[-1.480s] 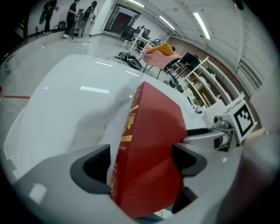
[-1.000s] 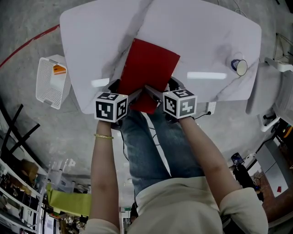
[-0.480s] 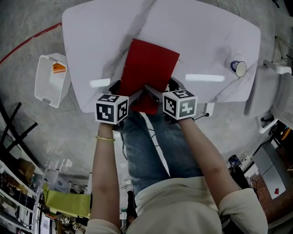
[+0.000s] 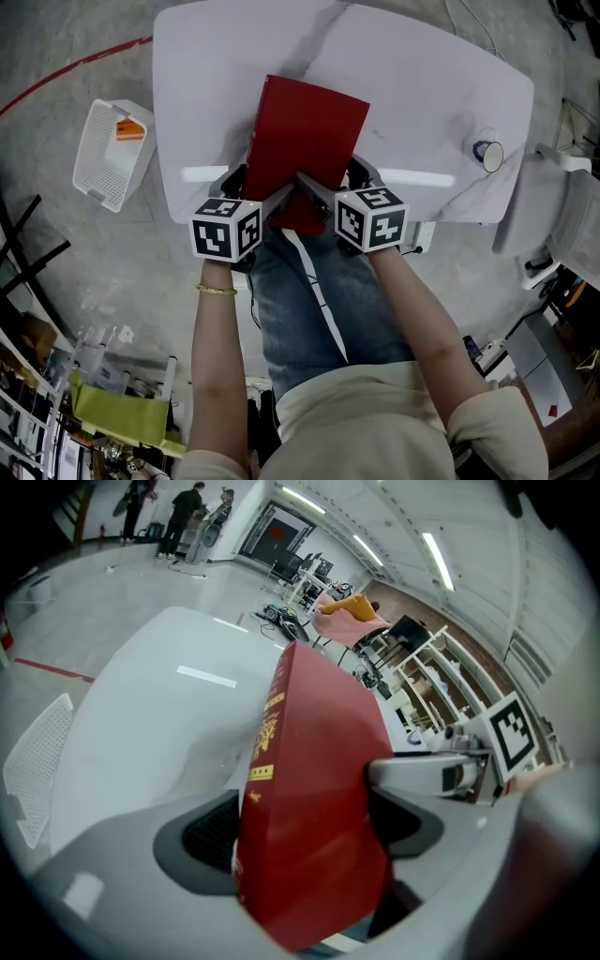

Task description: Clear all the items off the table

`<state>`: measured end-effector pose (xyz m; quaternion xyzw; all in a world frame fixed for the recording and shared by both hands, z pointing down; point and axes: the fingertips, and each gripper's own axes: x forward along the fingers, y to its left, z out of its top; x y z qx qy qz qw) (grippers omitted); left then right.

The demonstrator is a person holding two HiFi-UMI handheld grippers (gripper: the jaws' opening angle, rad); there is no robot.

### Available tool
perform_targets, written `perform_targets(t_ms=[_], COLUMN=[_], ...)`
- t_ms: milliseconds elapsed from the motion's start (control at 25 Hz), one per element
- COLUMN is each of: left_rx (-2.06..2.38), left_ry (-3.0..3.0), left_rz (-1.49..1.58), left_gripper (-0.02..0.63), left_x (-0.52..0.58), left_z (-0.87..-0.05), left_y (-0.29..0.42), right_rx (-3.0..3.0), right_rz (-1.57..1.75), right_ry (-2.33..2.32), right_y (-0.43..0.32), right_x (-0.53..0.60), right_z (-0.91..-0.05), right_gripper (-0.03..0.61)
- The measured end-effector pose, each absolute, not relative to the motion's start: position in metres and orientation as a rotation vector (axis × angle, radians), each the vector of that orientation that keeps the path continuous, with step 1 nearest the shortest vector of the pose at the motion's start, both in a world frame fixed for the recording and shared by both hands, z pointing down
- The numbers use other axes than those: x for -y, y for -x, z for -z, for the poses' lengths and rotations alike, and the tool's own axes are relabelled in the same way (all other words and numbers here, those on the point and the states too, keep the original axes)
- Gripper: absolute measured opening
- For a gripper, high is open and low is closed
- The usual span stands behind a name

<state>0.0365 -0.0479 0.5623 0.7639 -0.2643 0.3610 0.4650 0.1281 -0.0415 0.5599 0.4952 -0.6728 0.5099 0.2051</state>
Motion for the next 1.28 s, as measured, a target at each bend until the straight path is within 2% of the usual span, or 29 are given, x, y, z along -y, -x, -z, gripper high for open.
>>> perform_targets(t_ms=[600,1280], left_rx=[0.892,1.118], left_ry=[-1.823,-1.694], left_rz=[-0.659,-0.518], left_gripper=[0.433,0.431], left_x=[0.05,0.012], left_z=[-0.526,-0.505], left_y=[0.046,0.2], right_rx=[2.052,2.156], right_rz=[-1.188,-1.073], right_ry=[-1.164,-0.891], right_y=[-0.043,0.119], right_x=[0.07,0.054], right_z=[-0.519,-0.499], right_gripper=[0.431,0.432])
